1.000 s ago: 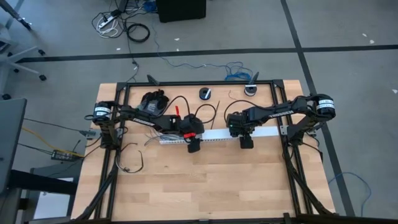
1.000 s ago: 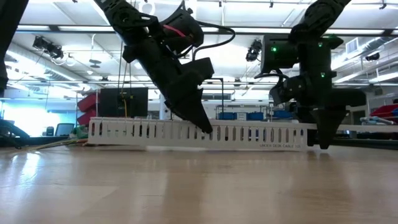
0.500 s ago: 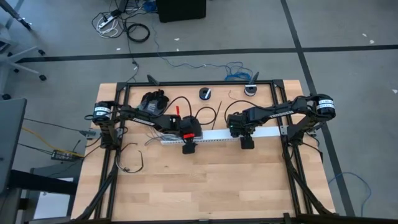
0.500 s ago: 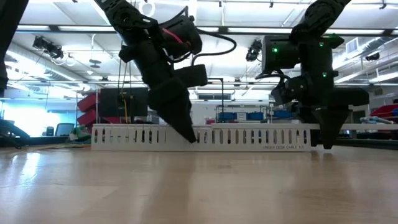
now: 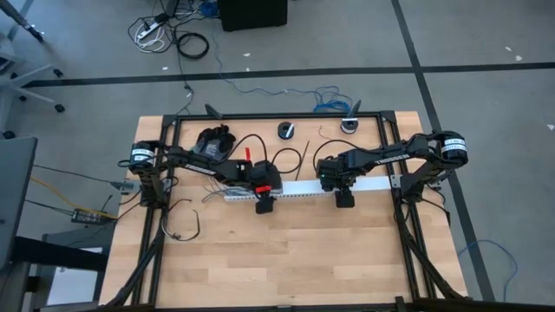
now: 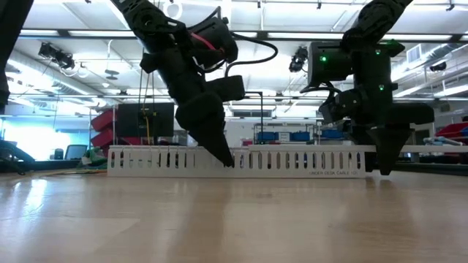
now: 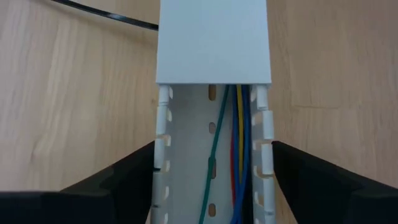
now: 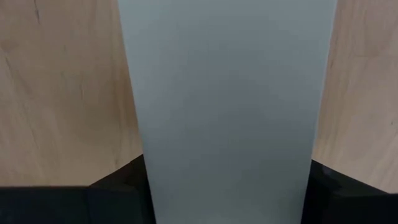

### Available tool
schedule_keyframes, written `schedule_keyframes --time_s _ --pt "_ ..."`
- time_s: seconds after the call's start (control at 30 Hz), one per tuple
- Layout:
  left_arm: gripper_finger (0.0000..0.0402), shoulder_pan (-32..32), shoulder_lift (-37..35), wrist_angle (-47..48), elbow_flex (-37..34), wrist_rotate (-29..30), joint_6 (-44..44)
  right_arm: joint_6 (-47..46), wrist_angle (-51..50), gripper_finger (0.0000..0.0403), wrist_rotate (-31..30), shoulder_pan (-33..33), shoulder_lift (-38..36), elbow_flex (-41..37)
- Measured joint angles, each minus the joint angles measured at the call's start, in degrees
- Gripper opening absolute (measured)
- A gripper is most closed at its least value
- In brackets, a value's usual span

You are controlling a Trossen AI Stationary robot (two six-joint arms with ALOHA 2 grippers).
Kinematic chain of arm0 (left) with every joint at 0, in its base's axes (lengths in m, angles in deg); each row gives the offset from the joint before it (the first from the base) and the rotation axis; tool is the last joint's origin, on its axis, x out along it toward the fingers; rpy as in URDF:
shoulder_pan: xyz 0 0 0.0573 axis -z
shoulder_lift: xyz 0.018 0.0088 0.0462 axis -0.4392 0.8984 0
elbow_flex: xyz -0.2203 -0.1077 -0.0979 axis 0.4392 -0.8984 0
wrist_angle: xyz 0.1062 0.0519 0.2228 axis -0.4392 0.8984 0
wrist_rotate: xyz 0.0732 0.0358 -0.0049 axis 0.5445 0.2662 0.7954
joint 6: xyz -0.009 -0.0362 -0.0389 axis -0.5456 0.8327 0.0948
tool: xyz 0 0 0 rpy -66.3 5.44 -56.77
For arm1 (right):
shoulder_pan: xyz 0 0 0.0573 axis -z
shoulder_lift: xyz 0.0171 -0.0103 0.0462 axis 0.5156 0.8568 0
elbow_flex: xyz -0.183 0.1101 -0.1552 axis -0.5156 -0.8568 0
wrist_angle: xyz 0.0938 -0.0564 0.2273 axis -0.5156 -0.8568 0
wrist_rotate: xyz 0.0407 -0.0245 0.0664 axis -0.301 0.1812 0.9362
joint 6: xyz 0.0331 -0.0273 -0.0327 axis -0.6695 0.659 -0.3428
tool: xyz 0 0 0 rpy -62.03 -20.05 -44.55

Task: Ziptie cables
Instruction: Close the white cable duct

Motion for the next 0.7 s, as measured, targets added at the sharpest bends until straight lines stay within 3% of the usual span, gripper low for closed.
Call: schedule_keyframes --time_s 0.33,0.7 --pt "0.0231 0.00 -0.05 -0.21 -0.05 0.50 0.23 0.00 0.41 0.0229 0.66 0.00 0.00 0.00" --pt "0.0225 0.01 -0.07 -3.48 -0.17 0.31 1.30 0.26 2.29 0.0229 1.55 0.00 -0.02 0.00"
